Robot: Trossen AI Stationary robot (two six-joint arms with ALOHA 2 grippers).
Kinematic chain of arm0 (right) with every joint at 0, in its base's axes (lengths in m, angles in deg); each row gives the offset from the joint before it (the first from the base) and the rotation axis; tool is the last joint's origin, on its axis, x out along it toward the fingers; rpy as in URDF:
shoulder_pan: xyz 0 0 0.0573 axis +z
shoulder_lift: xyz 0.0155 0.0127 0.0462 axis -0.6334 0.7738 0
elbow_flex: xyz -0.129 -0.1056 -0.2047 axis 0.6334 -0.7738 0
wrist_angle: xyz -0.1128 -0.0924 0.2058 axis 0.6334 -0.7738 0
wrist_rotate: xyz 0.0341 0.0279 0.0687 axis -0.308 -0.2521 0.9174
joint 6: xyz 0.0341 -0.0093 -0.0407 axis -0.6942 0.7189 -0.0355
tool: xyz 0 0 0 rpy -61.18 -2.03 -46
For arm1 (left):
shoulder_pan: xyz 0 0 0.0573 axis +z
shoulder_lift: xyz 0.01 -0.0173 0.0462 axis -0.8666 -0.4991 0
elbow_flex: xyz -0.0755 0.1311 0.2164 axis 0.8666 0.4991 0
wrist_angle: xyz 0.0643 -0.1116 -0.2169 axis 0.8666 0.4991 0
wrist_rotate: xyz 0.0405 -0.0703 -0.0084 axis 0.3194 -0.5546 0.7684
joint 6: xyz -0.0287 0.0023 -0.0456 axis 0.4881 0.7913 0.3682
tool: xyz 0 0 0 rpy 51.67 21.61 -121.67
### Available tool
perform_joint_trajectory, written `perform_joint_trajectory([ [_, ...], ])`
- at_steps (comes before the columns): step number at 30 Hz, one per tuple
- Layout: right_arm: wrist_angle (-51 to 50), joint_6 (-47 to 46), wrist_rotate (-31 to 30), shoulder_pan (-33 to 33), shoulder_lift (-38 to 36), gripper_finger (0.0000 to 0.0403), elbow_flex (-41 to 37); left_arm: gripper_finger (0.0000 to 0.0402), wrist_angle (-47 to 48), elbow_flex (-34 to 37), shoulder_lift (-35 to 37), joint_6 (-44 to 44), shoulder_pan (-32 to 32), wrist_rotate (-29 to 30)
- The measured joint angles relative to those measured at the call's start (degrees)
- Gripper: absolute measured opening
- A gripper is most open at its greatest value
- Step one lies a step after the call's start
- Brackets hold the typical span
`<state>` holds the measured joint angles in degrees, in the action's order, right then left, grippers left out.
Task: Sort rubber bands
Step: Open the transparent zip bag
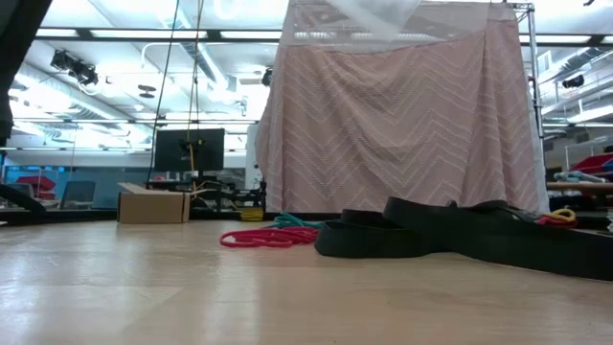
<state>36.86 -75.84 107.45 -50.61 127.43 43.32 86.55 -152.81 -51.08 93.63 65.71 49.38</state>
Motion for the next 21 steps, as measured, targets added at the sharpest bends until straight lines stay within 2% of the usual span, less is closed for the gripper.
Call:
perform_joint_trajectory([
  [15,0.08,0.43,-0.5,2.66,0.01,0.0128,0.0,0.0,0.13,0.0,0.06,0.3,1.79,0.04],
  [21,0.47,0.91,-8.02,3.44,0.02,0.0124,0.0,0.0,-1.16,0.0,0.06,2.2,2.55,-1.88],
])
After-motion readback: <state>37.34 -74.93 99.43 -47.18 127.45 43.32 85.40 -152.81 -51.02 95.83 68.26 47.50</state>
